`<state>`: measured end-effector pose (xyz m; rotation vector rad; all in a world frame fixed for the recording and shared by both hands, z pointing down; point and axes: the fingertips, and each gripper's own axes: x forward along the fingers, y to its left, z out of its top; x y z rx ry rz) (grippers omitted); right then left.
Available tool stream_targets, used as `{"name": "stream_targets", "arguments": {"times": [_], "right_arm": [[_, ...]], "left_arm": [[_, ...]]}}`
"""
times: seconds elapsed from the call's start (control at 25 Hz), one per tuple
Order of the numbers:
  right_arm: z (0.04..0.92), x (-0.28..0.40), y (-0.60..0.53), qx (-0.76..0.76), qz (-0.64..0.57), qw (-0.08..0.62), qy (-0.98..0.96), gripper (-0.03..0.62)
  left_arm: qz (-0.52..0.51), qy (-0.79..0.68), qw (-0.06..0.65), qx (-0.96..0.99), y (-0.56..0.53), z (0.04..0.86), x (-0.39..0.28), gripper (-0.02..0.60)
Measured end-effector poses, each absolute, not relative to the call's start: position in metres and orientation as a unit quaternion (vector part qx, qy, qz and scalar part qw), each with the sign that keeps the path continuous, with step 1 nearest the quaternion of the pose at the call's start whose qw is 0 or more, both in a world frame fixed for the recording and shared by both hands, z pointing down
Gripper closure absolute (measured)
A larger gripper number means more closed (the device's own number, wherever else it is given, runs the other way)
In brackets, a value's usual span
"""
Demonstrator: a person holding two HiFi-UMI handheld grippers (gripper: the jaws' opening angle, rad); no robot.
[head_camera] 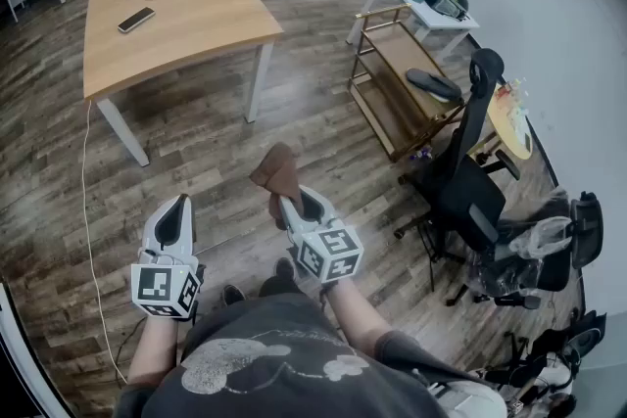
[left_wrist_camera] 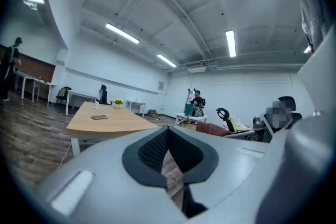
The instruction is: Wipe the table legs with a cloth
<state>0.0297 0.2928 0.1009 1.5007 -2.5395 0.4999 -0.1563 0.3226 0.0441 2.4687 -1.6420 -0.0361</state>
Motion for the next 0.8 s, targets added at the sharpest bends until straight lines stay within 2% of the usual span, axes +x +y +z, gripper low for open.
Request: {"name": "stream_targets", "arguments": {"times": [0.44, 0.8], "right_arm": [[0.088, 0.037, 0.262, 0.477, 0.088, 0.11, -0.868, 0.517], [0.109, 0.058, 0.267, 0.494, 0.119, 0.104, -0.855, 0.517]], "left_arm": [[-0.004, -0.554, 0.091, 0.828, 0.318, 0.048, -0.161, 0.563], [0.004, -0.554, 0.102, 0.826, 0.303, 0.059, -0.136, 0.563]]}}
